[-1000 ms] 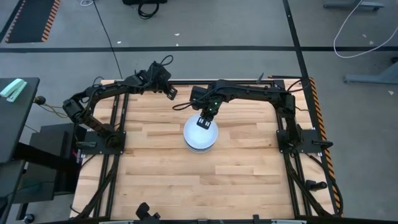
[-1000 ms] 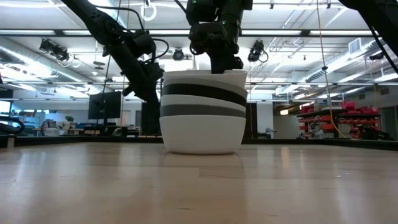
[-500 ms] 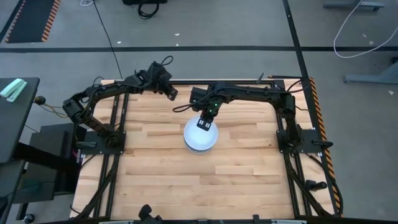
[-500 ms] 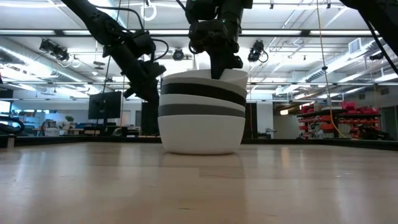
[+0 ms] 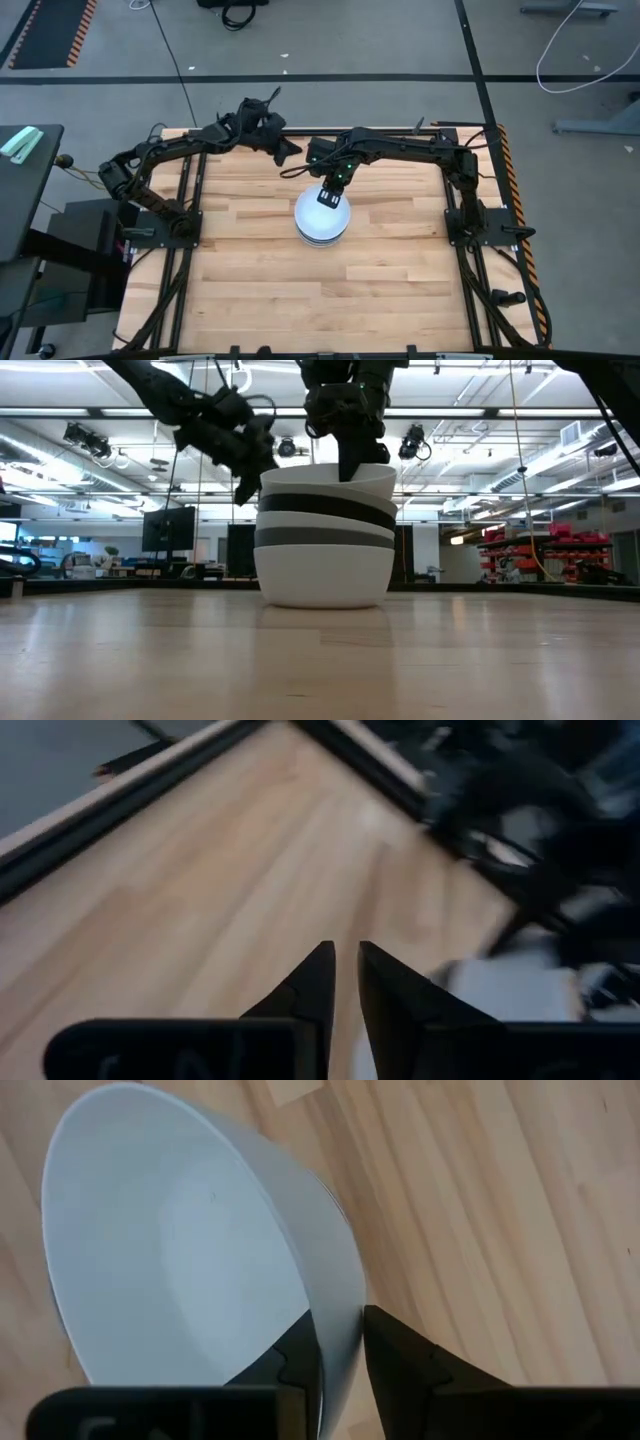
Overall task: Nest bowls inside each other
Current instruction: Stack the white bowl on the stacked bowl
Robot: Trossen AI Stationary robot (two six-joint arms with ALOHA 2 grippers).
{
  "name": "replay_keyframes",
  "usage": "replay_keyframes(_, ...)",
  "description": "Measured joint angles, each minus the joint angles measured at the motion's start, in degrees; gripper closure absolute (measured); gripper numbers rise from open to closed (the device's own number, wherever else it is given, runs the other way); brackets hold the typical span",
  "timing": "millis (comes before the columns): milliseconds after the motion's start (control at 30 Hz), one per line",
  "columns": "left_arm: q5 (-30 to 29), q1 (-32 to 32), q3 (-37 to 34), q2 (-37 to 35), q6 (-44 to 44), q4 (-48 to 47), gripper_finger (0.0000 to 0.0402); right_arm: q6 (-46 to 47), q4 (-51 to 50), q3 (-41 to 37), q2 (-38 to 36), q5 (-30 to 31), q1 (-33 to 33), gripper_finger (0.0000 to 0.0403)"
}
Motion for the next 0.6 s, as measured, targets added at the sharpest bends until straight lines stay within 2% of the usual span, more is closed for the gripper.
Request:
replay_keyframes(100, 1.5, -2.2, 0.6, -1.3, -0.5, -0.4, 0.035, 0.2, 0.0, 0.0, 0.0, 0.0, 0.0, 0.0323)
replay_keyframes(267, 7.4, -7.5, 0.7, -2.4, -0.6, -3.1, 0.0346, 0.0, 0.1, 0.0, 0.0, 0.0, 0.0, 0.0323)
replay_keyframes(433, 7.7, -11.6, 0.7, -2.4, 0.3, -9.1, 0.0345, -0.1, 0.1, 0.0, 0.1, 0.0, 0.0, 0.0323)
replay_keyframes(600, 5.3, -14.4, 0.7, -2.4, 3.2, -14.1, 0.0351, -1.2, 0.8, 0.0, 0.1, 0.0, 0.0, 0.0323)
